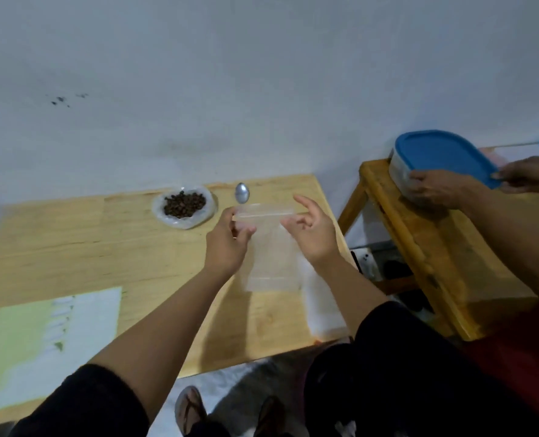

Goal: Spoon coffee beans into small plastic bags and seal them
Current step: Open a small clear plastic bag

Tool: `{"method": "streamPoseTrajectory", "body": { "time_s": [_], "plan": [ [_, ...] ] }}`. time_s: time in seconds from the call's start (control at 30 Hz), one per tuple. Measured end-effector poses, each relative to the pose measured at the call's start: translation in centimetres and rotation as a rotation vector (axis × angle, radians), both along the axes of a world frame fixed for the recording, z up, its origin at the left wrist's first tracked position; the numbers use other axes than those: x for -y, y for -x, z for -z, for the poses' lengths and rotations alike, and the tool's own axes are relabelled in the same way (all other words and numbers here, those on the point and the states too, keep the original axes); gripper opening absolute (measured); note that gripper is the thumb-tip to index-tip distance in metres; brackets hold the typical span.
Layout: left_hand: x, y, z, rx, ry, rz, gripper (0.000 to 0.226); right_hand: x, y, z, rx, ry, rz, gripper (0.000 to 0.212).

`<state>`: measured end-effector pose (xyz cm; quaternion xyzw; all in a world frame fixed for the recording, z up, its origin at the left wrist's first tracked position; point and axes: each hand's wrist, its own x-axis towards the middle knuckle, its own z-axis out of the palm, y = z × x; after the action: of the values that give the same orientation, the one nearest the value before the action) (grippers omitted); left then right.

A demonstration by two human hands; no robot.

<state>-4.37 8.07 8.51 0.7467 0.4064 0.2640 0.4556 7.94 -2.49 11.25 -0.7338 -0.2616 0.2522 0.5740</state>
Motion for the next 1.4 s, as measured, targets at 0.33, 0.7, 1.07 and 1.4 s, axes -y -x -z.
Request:
{"method": "streamPoseTrajectory", "body": {
  "time_s": [0.33,0.7,1.07,1.4],
  "plan": [
    [-8.7,8.2,-6.7,0.123,-0.695,-0.027,0.065,-8.4,7.0,-6.2,0.084,-0.149,-0.323,0.039],
    [-15.6,12.5,-6.3,0.190,-0.987,0.003,0.022,-13.5,12.1,-6.8,-0.043,-0.150,-0.361,0.030],
    [-15.1,9.7,-5.7,0.063,-0.970,0.038,0.016,-14.2,9.2,-7.0,-0.176,-0.056,-0.362,0.027],
    [-13.4,8.1,-3.1,0.129,-0.675,0.046,0.021,-15.4,7.6,-4.6,0.229,0.032,-0.373,0.017]
  ]
}}
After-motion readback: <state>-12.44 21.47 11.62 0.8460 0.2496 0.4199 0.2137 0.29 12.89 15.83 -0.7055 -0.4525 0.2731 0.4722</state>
